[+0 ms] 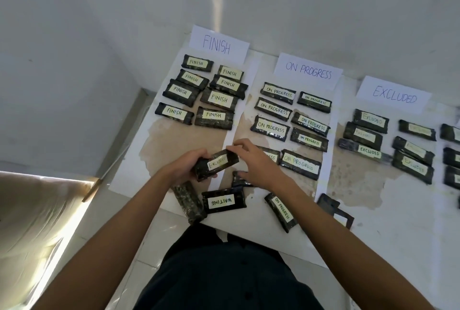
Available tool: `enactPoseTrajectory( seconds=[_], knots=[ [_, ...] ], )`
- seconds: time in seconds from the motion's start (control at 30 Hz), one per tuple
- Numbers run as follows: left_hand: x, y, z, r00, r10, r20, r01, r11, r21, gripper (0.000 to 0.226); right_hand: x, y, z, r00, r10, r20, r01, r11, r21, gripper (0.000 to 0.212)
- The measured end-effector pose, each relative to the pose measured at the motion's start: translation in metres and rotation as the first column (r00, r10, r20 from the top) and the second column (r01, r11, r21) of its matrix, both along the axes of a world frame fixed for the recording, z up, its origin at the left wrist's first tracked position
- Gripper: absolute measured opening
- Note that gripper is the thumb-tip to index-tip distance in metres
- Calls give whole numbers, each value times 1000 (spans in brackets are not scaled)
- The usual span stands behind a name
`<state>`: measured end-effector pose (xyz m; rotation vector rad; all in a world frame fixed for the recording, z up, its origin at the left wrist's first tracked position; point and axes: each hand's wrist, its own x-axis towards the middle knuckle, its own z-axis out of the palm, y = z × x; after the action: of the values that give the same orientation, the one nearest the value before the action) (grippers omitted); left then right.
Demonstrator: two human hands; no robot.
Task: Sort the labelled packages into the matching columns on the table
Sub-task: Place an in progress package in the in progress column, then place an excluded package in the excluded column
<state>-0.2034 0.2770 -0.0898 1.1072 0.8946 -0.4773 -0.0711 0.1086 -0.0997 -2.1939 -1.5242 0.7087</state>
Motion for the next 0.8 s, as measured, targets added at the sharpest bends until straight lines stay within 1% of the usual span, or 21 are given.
enactPoseTrajectory(
  seconds=[0.1, 0.2, 0.27, 0.33, 0.47, 0.6, 0.7, 0.8],
  knots=[
    [-3, 9, 5, 1000, 12, -20, -13, 998, -54, 31, -6, 8, 3, 999, -44, -28, 45, 999, 13, 62],
    [-5, 17, 7, 999, -35, -1, 35, 999, -30, 30, -11, 17, 7, 988, -123, -91, 127, 991, 47, 52],
    [-6, 21, 7, 998, -62, 18, 62, 998, -3, 32, -13, 24, 10, 969, -197, -151, 206, 978, 44, 52],
    [-6, 26, 7, 998, -52, 25, 51, 998, 31, 31, -13, 29, 11, 964, -214, -157, 219, 976, 11, 53],
    [-9, 41, 8, 998, -43, 41, 40, 997, 64, 27, -21, 38, 8, 988, -142, -67, 140, 990, -30, 59],
    [-13, 56, 9, 995, -75, 68, 67, 991, 114, 21, -27, 48, 5, 984, -179, 28, 179, 984, -21, 50],
    [-14, 63, 10, 995, -67, 74, 55, 987, 153, 20, -29, 51, 5, 985, -157, 72, 161, 986, -53, 58],
    [-14, 64, 13, 994, -74, 78, 60, 984, 167, 17, -30, 51, 6, 977, -152, 151, 160, 986, -41, 58]
  ],
)
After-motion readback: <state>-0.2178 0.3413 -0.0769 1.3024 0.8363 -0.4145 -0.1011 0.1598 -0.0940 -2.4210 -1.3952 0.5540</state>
